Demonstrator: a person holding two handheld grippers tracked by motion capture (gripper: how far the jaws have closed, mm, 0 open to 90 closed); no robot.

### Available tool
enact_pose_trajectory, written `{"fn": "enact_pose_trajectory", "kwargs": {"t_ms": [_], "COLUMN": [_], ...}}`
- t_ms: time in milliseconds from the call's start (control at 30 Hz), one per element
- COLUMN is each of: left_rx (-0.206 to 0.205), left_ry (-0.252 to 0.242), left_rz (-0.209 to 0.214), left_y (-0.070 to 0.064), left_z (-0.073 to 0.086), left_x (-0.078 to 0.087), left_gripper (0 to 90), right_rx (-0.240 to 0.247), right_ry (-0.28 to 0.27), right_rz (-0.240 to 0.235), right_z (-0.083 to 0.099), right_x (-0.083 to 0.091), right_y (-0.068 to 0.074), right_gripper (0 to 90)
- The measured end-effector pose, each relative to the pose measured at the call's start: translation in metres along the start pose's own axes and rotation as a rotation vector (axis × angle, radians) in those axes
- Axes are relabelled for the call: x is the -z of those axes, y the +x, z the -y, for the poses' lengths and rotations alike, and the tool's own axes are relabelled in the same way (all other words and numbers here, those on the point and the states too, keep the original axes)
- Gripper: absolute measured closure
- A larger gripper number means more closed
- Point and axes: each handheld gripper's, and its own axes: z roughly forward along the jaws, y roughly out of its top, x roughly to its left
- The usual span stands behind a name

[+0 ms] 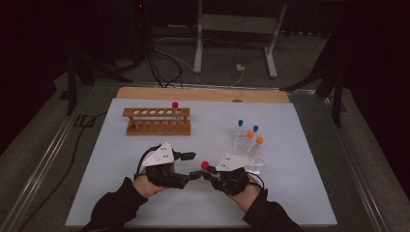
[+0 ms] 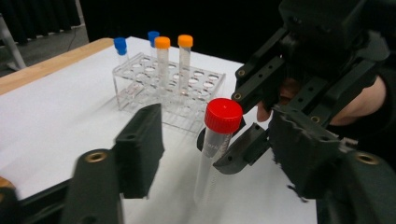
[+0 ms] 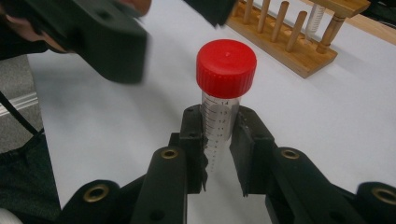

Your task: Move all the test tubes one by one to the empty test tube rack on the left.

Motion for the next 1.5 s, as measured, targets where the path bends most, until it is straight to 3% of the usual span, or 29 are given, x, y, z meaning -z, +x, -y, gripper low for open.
{"fn": "enact_pose_trajectory", "kwargs": {"t_ms": [633, 967, 1067, 1267, 1500], "left_rx": [-0.033, -0.029, -0.023, -0.016, -0.004], "left_ry": [0.017, -0.006, -0.012, -0.026, -0.021], "left_rz": [0.028, -0.016, -0.046, -0.116, -0.202], "left_y": [-0.003, 0.007, 0.015, 0.032, 0.055], "left_z": [-0.003, -0.012, -0.014, -0.02, -0.026], "left_x": [-0.018, -0.01, -0.004, 0.01, 0.025], "left_gripper": [70.0, 71.6, 71.6, 71.6, 71.7], "right_rx": [0.005, -0.001, -0.003, -0.042, -0.046], "right_ry": [-0.005, -0.048, -0.071, -0.126, -0.165], "right_rz": [-0.001, 0.012, 0.02, 0.039, 0.052], "right_z": [-0.001, 0.001, 0.001, 0.002, 0.003], "right_x": [0.001, 0.008, 0.011, 0.019, 0.024], "right_y": [0.001, -0.002, -0.003, -0.007, -0.009], "right_gripper": [74.7, 70.5, 64.2, 40.4, 18.1]}}
